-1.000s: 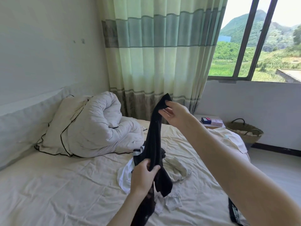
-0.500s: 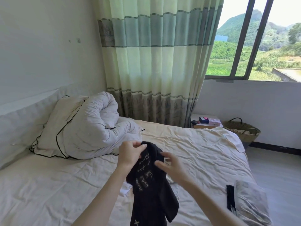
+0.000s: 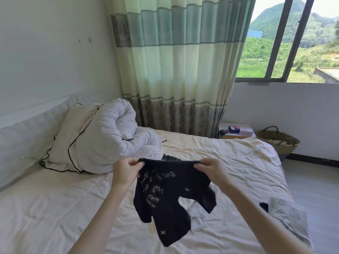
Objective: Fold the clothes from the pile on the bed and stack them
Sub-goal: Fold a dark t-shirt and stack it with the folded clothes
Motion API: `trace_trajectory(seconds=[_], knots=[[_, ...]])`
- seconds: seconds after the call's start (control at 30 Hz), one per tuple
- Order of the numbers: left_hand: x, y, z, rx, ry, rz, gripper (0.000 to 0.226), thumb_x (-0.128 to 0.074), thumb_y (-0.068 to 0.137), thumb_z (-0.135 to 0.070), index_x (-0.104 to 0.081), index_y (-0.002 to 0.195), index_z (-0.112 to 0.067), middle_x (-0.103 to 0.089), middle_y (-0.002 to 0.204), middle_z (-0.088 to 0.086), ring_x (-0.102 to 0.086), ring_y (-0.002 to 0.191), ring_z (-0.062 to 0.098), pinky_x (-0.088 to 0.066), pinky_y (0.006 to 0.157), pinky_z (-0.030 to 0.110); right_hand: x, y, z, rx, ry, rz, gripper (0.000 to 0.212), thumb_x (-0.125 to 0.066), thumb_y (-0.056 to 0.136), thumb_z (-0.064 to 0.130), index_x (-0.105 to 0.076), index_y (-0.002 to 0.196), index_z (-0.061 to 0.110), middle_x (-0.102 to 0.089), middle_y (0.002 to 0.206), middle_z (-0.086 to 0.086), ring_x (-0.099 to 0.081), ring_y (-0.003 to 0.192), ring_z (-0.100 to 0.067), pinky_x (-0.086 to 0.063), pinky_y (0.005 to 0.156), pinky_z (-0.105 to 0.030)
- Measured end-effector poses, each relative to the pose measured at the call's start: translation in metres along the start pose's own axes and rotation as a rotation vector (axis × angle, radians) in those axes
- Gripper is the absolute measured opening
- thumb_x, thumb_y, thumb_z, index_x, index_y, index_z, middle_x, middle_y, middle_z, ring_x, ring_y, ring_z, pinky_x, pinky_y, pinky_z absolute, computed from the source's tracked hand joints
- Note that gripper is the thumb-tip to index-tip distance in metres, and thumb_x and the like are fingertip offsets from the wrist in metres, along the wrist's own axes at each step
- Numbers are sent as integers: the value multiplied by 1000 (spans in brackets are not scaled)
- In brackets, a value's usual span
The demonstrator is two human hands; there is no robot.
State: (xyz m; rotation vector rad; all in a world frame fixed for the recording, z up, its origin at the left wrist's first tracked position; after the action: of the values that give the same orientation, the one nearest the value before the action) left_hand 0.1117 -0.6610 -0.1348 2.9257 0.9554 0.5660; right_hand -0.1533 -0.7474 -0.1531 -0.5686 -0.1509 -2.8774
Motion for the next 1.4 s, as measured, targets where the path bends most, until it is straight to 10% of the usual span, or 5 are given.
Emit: trace_trajectory(seconds=[0.17, 0.33, 0.7, 1.03, 1.4], knots=[[-26, -19, -13, -247, 254, 73, 24, -76, 78, -20, -70, 100, -13, -63, 81, -15, -61, 80, 0, -43, 73, 6, 2, 16, 65, 90, -105, 181, 15, -74, 80, 18, -70, 67, 23, -63, 50, 14, -55, 44, 4, -41, 42, -10], [-78, -50, -44, -325, 110, 516, 65, -76, 75, -29, -43, 131, -36, -56, 114, -23, -51, 105, -11, -44, 87, 13, -18, 23, 96, 97, -119, 284, 10, -75, 79, 23, -72, 70, 27, -69, 69, 8, -63, 64, -4, -53, 65, -20], [-96, -80, 7, -135, -40, 353, 47, -78, 74, -14, -54, 109, -32, -63, 102, -12, -59, 94, 0, -47, 81, 12, 17, 28, 86, -127, 222, 47, 7, -74, 79, 9, -72, 86, 10, -58, 51, 4, -52, 47, -5, -45, 54, -20], [-89, -44, -14, 2, -68, 314, 14, -69, 83, -9, -69, 95, -4, -68, 66, 1, -65, 62, 9, -53, 67, 20, 44, 29, 64, -201, 478, -22, 19, -62, 90, 8, -64, 109, 2, -69, 91, -10, -67, 82, -19, -55, 71, -26], [-93, -27, -23, 316, -315, 285, 12, -68, 83, -2, -65, 93, 2, -67, 71, 11, -65, 53, 9, -54, 52, 17, -56, -55, -39, -84, -71, 14, 30, -70, 82, 29, -62, 109, 17, -62, 101, 8, -61, 92, -7, -47, 78, -16]])
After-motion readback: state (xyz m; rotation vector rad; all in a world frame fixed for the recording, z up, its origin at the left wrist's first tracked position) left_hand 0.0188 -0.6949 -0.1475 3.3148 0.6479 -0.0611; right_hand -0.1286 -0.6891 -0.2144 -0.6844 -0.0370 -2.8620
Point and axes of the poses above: each hand's wrist, its own y-axis towards the middle knuckle, its own x-axis out of the back of the hand, z = x × y, the point moved 5 cm from there along y, towards the middle knuckle
